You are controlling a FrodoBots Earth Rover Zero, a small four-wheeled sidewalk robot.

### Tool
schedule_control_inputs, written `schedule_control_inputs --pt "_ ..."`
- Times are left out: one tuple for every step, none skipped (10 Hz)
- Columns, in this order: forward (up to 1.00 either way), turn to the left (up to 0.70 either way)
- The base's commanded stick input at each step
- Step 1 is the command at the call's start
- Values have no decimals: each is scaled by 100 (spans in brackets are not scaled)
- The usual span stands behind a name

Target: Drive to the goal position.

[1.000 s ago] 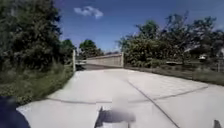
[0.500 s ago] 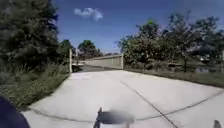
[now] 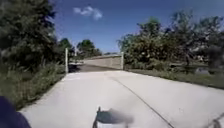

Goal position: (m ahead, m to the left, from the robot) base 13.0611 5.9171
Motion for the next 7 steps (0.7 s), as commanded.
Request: schedule_control_inputs --pt "70 0" --pt "70 0" --pt "70 0" --pt "70 0" --pt "70 6" --pt "70 35" --pt "70 35"
